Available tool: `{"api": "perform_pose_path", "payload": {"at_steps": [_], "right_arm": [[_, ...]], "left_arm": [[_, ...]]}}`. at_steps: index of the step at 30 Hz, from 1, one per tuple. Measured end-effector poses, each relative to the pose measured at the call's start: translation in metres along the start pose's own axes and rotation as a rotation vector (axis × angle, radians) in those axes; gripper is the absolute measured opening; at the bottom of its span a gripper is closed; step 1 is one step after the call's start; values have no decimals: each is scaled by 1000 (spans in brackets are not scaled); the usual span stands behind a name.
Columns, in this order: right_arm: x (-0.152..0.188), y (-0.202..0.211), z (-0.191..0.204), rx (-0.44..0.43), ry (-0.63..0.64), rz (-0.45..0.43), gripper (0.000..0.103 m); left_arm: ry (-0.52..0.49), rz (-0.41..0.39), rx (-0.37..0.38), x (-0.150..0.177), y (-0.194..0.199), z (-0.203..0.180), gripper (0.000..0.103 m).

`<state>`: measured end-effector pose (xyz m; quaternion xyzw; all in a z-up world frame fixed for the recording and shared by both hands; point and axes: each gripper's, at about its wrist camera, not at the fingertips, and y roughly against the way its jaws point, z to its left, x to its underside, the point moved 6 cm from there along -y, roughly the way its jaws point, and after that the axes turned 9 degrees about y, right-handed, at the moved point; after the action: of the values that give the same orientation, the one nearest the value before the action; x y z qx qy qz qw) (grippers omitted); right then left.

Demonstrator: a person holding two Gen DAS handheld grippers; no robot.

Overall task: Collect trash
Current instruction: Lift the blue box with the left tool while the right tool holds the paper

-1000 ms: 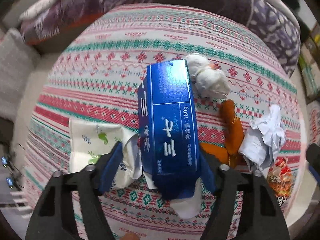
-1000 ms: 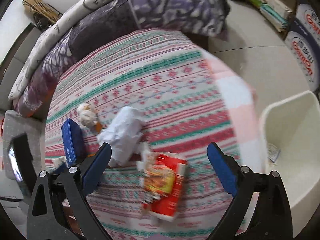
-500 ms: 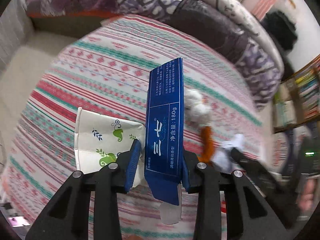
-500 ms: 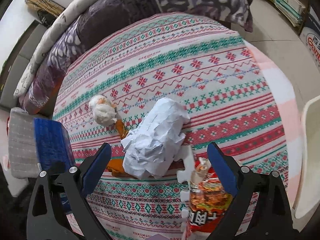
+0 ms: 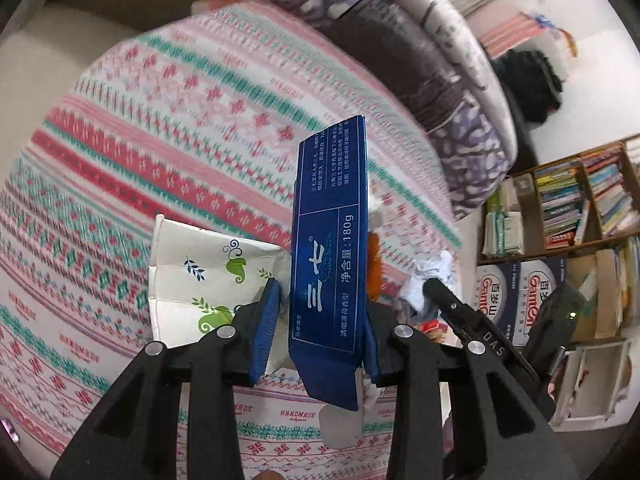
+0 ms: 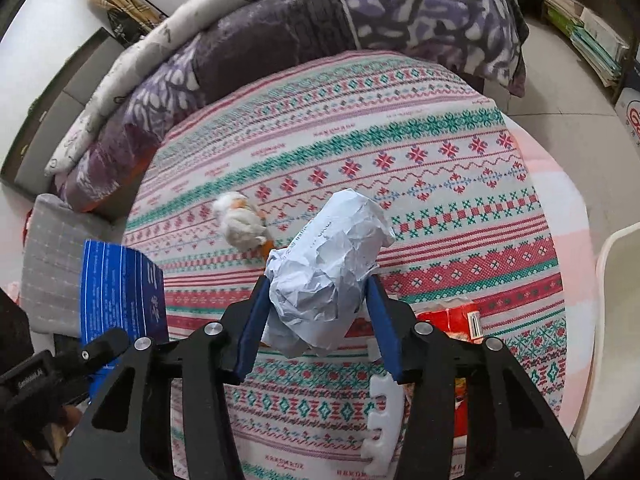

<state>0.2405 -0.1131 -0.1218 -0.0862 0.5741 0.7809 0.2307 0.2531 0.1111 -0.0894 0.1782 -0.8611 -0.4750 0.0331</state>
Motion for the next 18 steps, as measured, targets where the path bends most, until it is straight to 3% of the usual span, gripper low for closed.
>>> {"api": "perform_pose_path", "payload": {"at_steps": [3, 6, 9, 14, 16, 18], "right_arm": [[-2, 10, 3, -16, 11, -20, 46], [-2, 18, 1, -24, 3, -33, 46], [-2, 22, -3, -23, 2, -36, 46], [5, 21, -14, 8, 13, -8, 47], [7, 21, -18, 10, 11, 0, 47], [8, 23, -21, 5, 7, 2, 47]], "left_arm": [[-71, -41, 3, 3, 9, -14, 37], [-133, -93, -63, 8, 12, -24, 37], [-162, -70, -87, 14, 3, -29, 38], [-146, 5, -174, 23, -22, -8, 43], [-139, 23, -203, 24, -28, -1, 58], [-117, 37, -218, 22, -29, 8, 65]]}}
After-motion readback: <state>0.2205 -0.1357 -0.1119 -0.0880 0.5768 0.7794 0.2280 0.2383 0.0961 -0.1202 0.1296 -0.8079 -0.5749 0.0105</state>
